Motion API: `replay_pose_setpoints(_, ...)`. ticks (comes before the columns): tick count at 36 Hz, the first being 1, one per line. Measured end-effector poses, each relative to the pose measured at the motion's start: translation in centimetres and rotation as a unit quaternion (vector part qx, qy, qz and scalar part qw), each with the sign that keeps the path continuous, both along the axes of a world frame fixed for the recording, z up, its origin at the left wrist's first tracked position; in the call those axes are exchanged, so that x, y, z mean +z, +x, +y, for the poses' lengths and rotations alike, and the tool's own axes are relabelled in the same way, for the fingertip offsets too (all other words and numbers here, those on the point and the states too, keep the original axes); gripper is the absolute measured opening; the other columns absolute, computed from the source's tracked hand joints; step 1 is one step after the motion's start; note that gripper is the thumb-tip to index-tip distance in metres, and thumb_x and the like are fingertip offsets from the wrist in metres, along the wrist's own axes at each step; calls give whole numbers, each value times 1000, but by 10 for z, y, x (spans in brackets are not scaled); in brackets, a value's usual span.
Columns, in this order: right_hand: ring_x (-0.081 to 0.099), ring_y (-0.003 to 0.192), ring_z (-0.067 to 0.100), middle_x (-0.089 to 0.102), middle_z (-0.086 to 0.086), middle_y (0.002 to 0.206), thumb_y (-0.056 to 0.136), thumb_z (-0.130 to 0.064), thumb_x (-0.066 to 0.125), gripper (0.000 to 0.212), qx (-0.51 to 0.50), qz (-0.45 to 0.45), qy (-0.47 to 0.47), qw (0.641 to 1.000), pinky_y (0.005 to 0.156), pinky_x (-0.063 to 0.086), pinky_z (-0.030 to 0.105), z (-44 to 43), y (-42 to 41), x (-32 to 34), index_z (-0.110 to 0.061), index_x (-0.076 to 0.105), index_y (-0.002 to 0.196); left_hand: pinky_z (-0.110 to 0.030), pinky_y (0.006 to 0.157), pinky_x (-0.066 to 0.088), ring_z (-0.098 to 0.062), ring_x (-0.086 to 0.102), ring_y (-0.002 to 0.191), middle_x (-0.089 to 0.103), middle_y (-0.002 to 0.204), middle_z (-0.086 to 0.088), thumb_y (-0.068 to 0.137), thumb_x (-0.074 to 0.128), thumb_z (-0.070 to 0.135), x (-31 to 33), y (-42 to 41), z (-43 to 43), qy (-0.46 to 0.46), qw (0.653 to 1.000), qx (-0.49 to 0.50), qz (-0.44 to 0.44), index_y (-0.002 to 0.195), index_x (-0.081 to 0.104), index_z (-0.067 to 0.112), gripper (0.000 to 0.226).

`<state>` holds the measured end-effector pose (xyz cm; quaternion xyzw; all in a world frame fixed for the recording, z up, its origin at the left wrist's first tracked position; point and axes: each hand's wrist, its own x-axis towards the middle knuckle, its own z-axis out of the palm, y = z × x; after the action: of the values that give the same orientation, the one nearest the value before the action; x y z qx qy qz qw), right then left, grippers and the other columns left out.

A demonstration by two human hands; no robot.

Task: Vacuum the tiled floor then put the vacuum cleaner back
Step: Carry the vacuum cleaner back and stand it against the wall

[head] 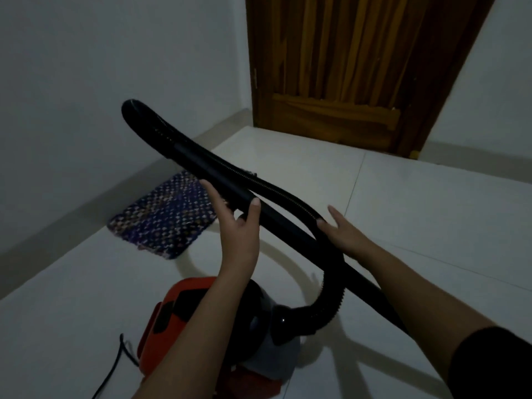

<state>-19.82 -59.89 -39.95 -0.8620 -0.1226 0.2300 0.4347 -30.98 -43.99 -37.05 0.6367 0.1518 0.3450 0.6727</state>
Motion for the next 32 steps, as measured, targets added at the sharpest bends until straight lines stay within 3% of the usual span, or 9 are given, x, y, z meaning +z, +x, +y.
replay_pose_setpoints(3,37,137,24,30,6,155,100,-36,44,65,33,49,15,998,110,31,33,-3,-8,-7,-20,13,154,-37,118,26,-16,21,146,7,162,0,95,55,20,-4,-4,-1,13,1000,-7,0,148,-14,42,89)
replay_pose_setpoints(5,54,110,20,51,8,135,100,-32,46,53,19,9,47,999,91,43,27,-1,-14,-6,-19,28,148,-39,117,28,-16,25,145,6,162,-1,95,55,21,-7,-6,-3,13,1000,-19,1,146,-16,44,90)
replay_pose_setpoints(7,58,92,13,56,2,120,98,-37,48,52,3,-23,94,995,78,45,22,-2,-21,-4,-23,32,146,-40,116,31,-15,25,144,5,162,-1,95,54,20,-10,-6,-8,14,1000,-17,8,146,-17,45,90)
replay_pose_setpoints(11,56,115,16,40,-1,148,84,-60,57,83,10,-51,202,978,101,45,35,-17,-34,-6,-35,15,151,-32,113,31,-14,18,146,4,162,0,95,54,17,-14,-3,-18,10,1000,-19,-3,147,-14,42,90)
replay_pose_setpoints(13,37,136,14,24,-9,156,70,-63,66,106,39,-91,183,978,113,32,35,-23,-38,-4,-36,4,152,-41,115,32,-16,21,146,7,162,-2,95,56,18,-16,-1,-22,4,999,-31,-10,147,-13,43,91)
replay_pose_setpoints(17,14,145,7,3,-13,160,57,-49,87,137,72,-134,109,982,117,19,31,-21,-43,-1,-33,-11,152,-48,114,34,-21,27,144,12,162,-4,89,60,29,-20,2,-22,-5,998,-56,-9,145,-10,51,92)
replay_pose_setpoints(21,40,132,20,36,2,144,48,-54,86,135,32,-167,74,983,108,40,43,-5,-43,-2,-35,0,151,-51,112,35,-22,30,143,21,160,-2,88,61,29,-20,4,-16,-12,997,-71,-6,143,-6,54,91)
replay_pose_setpoints(25,46,121,25,37,7,137,63,-40,84,127,3,-173,51,984,89,44,32,9,-48,-2,-37,-8,151,-53,113,34,-24,31,143,20,160,-3,75,64,44,-13,10,-8,-26,997,-74,0,133,3,66,88)
replay_pose_setpoints(32,56,99,24,48,7,117,64,-41,80,114,-28,-255,35,966,78,53,38,34,-56,-1,-41,2,147,-54,112,34,-28,36,139,23,158,-8,90,57,19,-12,13,10,-43,996,-78,0,145,-4,53,89)
